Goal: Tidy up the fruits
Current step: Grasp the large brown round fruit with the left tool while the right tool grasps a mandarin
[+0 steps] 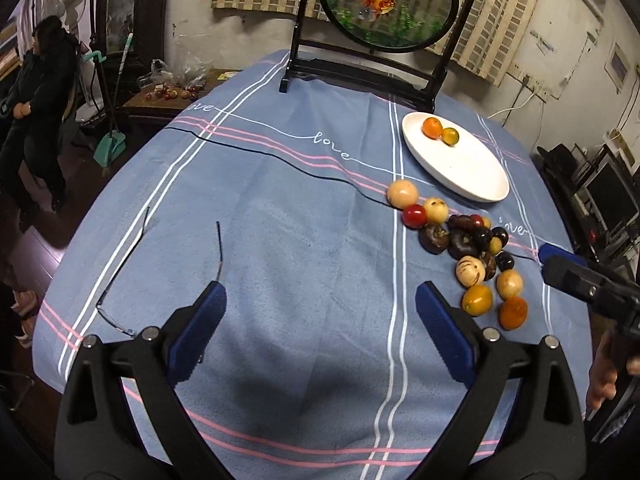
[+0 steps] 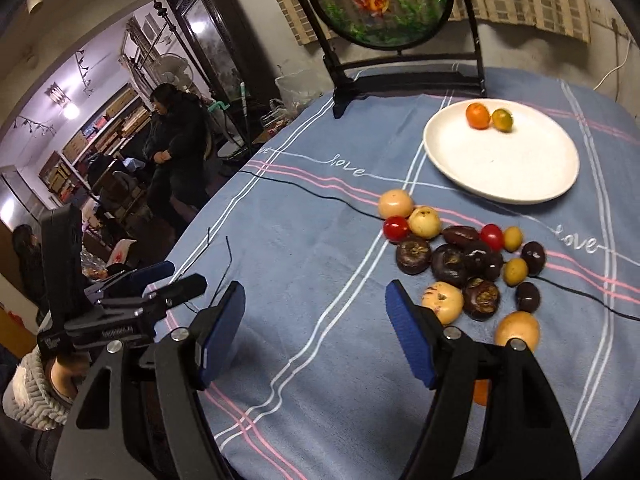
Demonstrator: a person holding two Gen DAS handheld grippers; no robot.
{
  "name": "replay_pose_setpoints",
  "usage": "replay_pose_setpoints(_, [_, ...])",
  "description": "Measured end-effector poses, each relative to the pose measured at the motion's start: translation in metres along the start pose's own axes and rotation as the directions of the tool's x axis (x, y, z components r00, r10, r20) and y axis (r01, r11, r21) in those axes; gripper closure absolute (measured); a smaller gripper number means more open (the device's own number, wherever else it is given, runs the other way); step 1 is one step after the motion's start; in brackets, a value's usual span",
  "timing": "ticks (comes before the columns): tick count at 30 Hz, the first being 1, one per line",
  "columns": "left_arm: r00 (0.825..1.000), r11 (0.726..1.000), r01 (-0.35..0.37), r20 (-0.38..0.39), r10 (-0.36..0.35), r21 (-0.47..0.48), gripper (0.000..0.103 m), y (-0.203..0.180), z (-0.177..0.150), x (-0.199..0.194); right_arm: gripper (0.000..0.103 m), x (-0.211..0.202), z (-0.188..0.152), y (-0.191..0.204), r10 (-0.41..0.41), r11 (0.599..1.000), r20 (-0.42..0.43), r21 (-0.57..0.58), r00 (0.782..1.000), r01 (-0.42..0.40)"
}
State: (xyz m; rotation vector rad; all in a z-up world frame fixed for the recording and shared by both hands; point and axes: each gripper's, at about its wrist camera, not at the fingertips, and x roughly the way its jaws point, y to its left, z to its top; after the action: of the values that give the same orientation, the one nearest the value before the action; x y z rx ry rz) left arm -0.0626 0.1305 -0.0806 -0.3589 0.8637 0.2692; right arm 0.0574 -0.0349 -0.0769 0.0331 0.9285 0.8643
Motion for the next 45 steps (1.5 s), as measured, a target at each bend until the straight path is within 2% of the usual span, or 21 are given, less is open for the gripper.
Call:
replay_pose_setpoints(6, [0.999, 0.997, 0.052, -0.006, -0.051, 0.053, 0.006, -0.019, 0.01, 0.01, 0.03, -0.02, -0.005, -0.019, -0.087, 0.994, 0.046, 0.074, 0.995, 0.083])
replay_pose_setpoints(10, [0.997, 0.993, 0.077, -0.008, -0.076, 0.094, 0.006, -0.029, 0.015, 0.018, 0.03, -0.039, -0.01, -0.031, -0.155, 0.983, 0.091, 0.111, 0.984, 0.145])
replay_pose_setpoints(12, [0.997, 0.991, 0.077, -0.013, -0.076, 0.109, 0.006, -0.029, 0.016, 0.028, 0.03, -0.046, -0.012, -0.036, -0.206, 0.977, 0.102, 0.083, 0.973, 0.198])
replay_pose_setpoints(15, [0.996, 0.989, 0.08, -0.061, -0.073, 0.123, 0.006, -0.031, 0.016, 0.051, 0.03, -0.045, -0.027, -0.048, -0.341, 0.94, 0.077, 0.021, 0.937, 0.341])
replay_pose_setpoints(16, [0.995, 0.988, 0.078, -0.074, -0.069, 0.133, 0.006, -0.032, 0.017, 0.058, 0.03, -0.045, -0.033, -0.052, -0.351, 0.936, 0.063, 0.033, 0.934, 0.35])
replay_pose_setpoints(19, [0.993, 0.985, 0.069, -0.105, -0.053, 0.158, 0.006, -0.037, 0.021, 0.08, 0.03, -0.048, -0.054, -0.065, -0.324, 0.942, 0.034, 0.098, 0.945, 0.32])
replay_pose_setpoints(21, [0.991, 0.983, 0.082, -0.121, -0.062, 0.162, 0.006, -0.042, 0.025, 0.092, 0.03, -0.055, -0.059, -0.07, -0.374, 0.924, 0.031, 0.097, 0.927, 0.37])
replay_pose_setpoints(24, [0.987, 0.98, 0.105, -0.139, -0.081, 0.172, 0.006, -0.055, 0.037, 0.114, 0.03, -0.064, -0.065, -0.075, -0.392, 0.915, 0.037, 0.113, 0.919, 0.386])
replay_pose_setpoints(30, [0.988, 0.979, 0.078, -0.145, -0.05, 0.189, 0.006, -0.079, 0.074, 0.166, 0.03, -0.073, -0.076, -0.09, -0.457, 0.882, -0.007, 0.123, 0.89, 0.454])
replay_pose_setpoints(35, [0.99, 0.967, 0.051, -0.143, -0.016, 0.25, 0.006, -0.098, 0.094, 0.201, 0.03, -0.077, -0.084, -0.103, -0.504, 0.85, -0.041, 0.151, 0.863, 0.504])
replay_pose_setpoints(42, [0.985, 0.955, 0.055, -0.174, -0.003, 0.293, 0.006, -0.102, 0.101, 0.23, 0.03, -0.066, -0.081, -0.108, -0.513, 0.841, -0.085, 0.148, 0.854, 0.52])
replay_pose_setpoints(45, [0.979, 0.96, 0.113, -0.193, -0.064, 0.257, 0.007, -0.093, 0.102, 0.232, 0.03, -0.06, -0.079, -0.104, -0.516, 0.844, -0.098, 0.112, 0.851, 0.524])
